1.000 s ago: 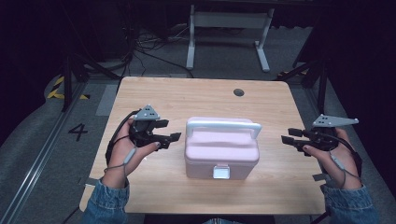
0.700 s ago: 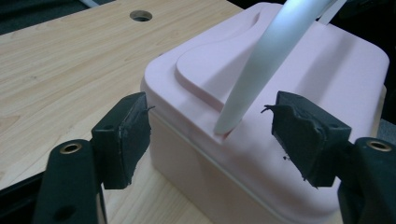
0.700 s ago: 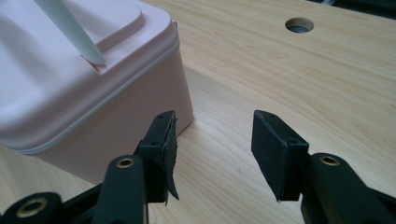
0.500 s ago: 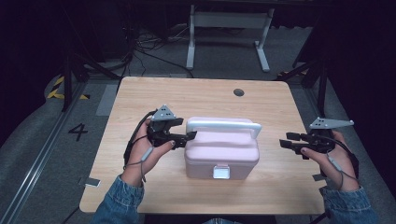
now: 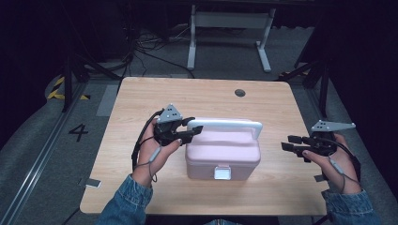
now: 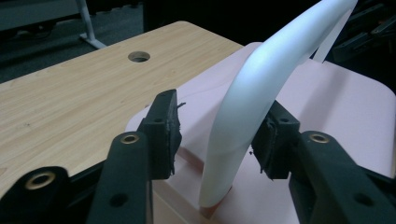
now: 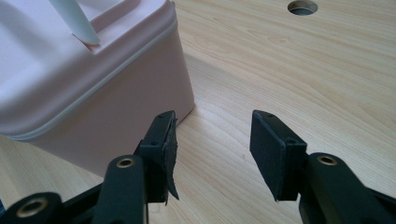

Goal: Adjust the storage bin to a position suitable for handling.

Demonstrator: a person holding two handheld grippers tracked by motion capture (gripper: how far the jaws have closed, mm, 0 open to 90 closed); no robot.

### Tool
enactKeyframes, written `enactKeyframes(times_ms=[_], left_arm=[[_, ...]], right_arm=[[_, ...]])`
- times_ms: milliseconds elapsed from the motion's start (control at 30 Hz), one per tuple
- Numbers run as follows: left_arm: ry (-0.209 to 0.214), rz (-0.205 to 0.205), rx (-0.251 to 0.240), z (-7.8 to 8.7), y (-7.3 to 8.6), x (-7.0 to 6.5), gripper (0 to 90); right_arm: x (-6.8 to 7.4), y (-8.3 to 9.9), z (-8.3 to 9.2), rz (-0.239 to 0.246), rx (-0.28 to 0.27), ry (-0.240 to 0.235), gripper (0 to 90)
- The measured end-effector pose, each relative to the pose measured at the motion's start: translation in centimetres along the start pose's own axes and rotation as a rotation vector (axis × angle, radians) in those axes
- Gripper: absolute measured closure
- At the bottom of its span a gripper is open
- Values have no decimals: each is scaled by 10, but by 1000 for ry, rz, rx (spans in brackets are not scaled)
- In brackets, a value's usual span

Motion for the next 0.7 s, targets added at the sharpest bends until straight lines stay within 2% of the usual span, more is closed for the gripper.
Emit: enactKeyframes(times_ms=[133, 167, 300, 667, 700], left_arm=[[15, -5, -19, 0, -3, -4, 673], [5, -12, -17, 1, -4, -4, 692], [-28, -34, -4, 1, -5, -6, 702], [-26, -60, 9, 4, -14, -6, 704], [-22, -53, 12, 5, -15, -5, 703]], right_arm=[[-1, 2, 2, -6, -6, 6, 522], [-2, 2, 3, -9, -7, 7, 522], [-2, 3, 3, -7, -3, 12, 522], [-3, 4, 6, -11, -11, 14, 526], [-3, 4, 7, -9, -13, 13, 526]])
Point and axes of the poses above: each handheld gripper's, and its own axes: z roughly backward along the jaws, y roughly out of its underside, x roughly to its left, the point moved 6 cm from there along -z, roughly forward along the jaws, and after that the axes turned 14 degrees about x, right-handed, at the moved point
